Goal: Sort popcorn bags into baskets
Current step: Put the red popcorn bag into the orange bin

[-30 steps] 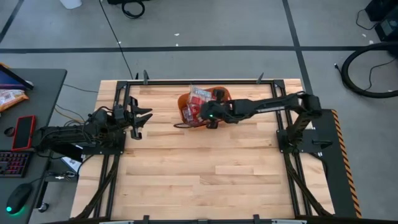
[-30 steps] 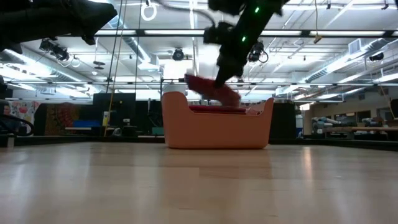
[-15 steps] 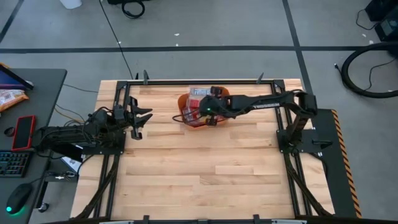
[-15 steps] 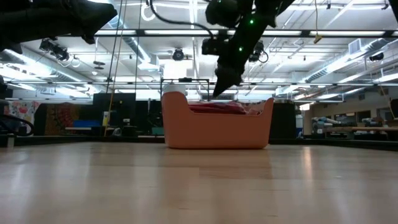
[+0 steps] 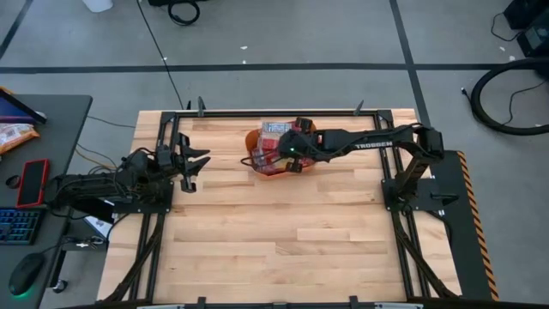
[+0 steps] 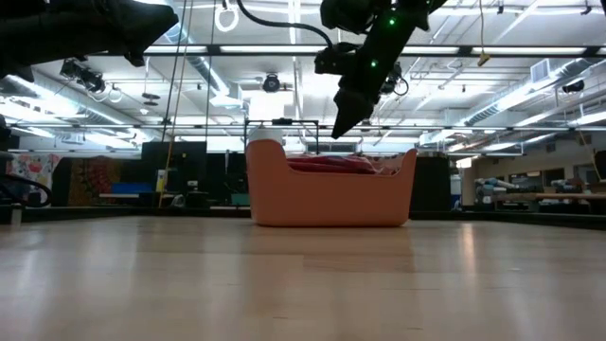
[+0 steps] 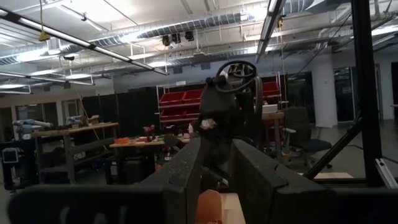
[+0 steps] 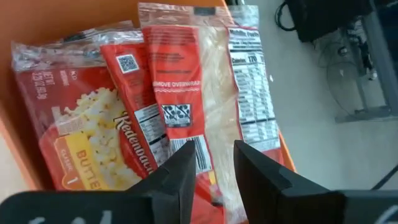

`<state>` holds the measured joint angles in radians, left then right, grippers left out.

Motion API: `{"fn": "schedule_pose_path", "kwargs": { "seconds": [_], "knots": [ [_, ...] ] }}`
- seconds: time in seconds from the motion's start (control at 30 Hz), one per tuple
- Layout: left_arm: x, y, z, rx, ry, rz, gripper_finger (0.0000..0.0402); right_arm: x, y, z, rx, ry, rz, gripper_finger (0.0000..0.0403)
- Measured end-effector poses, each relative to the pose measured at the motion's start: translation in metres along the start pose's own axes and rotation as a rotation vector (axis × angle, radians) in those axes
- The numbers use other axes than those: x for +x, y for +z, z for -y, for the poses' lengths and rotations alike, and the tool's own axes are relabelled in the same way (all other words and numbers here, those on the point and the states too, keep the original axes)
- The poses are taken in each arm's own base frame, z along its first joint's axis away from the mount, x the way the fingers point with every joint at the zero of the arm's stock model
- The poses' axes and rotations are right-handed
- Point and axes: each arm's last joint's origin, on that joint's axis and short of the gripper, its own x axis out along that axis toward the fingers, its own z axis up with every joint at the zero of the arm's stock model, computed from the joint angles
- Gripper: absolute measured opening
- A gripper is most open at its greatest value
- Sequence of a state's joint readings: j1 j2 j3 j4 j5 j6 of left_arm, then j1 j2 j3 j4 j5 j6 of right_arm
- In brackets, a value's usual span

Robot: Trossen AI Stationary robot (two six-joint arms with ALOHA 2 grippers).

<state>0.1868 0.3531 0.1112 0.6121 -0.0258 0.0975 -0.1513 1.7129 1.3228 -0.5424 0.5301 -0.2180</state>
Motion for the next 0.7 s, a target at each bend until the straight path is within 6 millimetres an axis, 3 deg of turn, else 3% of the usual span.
{"fn": "schedule_pose_path", "kwargs": {
  "seconds": [0.17,0.4,0.53,0.7],
  "knots": [
    [0.000,0.001,0.000,-0.007,0.001,0.007,0.0094,0.006,0.002,0.008,0.084,0.071,0.039,0.0114],
    [0.000,0.003,0.000,-0.007,0.002,0.027,0.0094,0.053,0.005,0.026,0.197,0.098,0.125,0.0112],
    [0.000,0.003,0.000,-0.007,0.002,0.027,0.0094,0.074,0.001,0.016,0.187,0.169,0.101,0.0112],
    [0.000,0.003,0.000,0.000,0.002,0.028,0.0094,0.068,-0.001,0.000,0.135,0.269,0.064,0.0112]
  ]
}}
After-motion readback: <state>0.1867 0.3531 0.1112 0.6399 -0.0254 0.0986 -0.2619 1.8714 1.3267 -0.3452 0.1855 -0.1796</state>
